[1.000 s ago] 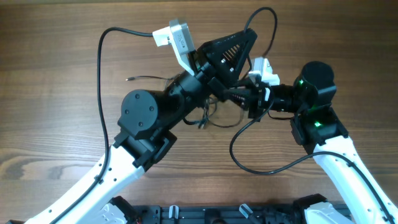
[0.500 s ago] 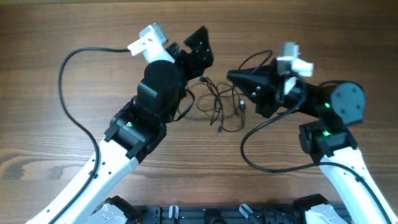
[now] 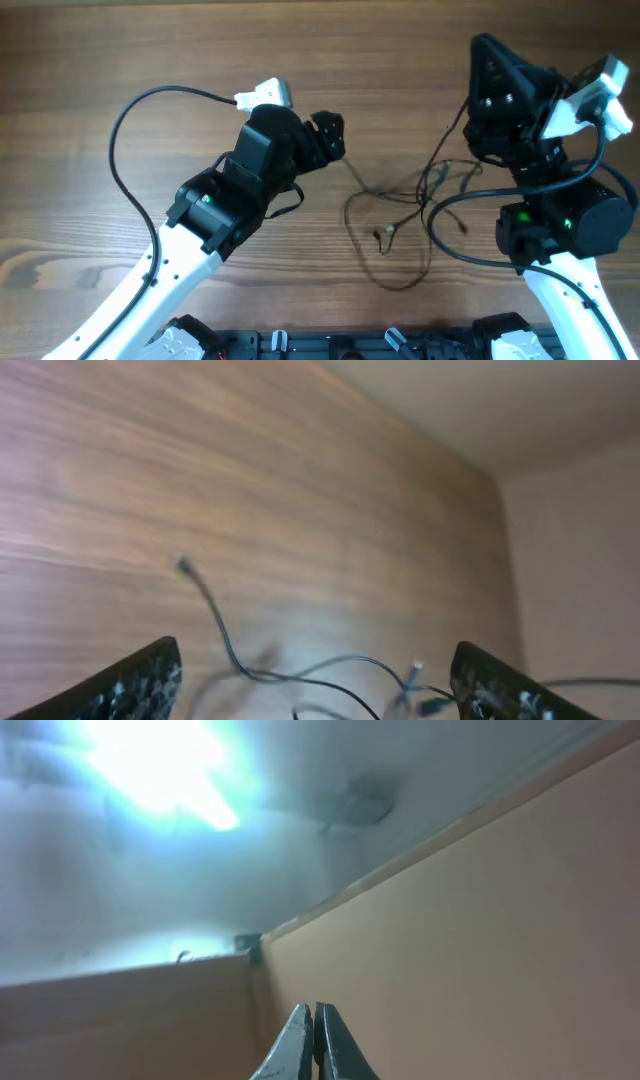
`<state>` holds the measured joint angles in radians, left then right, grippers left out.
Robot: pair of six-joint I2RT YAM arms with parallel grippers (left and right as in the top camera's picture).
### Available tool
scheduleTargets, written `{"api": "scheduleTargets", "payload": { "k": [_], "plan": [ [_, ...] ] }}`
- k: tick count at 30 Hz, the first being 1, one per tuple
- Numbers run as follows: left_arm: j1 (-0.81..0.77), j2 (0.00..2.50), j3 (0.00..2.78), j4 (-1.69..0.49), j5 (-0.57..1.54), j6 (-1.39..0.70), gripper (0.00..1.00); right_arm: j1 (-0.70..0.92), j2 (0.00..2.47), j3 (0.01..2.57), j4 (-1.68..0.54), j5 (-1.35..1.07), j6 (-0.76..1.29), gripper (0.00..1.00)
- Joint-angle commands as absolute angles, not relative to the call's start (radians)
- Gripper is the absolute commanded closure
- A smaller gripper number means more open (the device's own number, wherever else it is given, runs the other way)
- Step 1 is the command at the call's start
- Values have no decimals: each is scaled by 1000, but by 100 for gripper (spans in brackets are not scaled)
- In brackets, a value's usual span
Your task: Untangle cables
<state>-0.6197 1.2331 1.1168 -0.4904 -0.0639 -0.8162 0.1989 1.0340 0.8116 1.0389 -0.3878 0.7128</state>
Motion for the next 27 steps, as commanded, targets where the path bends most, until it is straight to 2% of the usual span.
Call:
{"api": "scheduleTargets", "payload": {
  "k": [1,6,9,12,16,18,21,23,27],
  "plan": [
    [-615,1233,1118,-487,176,-653,12,195,1024,891,1063,-197,669,96],
    [-615,1233,1118,-486,221,-628,11,195,1042,1059,1041,-156,463,96],
    [-615,1233,1118,-466,305,-628,11,195,1078,1166,935,-156,355,96],
    [-615,1233,1118,-432,402,-627,10,195,1116,1216,902,-153,246,96],
    [-615,1233,1118,-434,403,-607,7,195,1135,1236,892,-127,57,96],
    [-615,1233,1118,-436,400,-606,0,195,1135,1236,825,3,-74,95],
    [-615,1233,1118,-437,392,-606,0,189,1136,1236,650,310,-322,96],
    [-615,1233,1118,-439,391,-606,0,148,1140,1236,586,456,-397,96],
    [-615,1233,1118,-439,392,-606,0,-17,1140,1236,400,617,-225,96]
  ]
}}
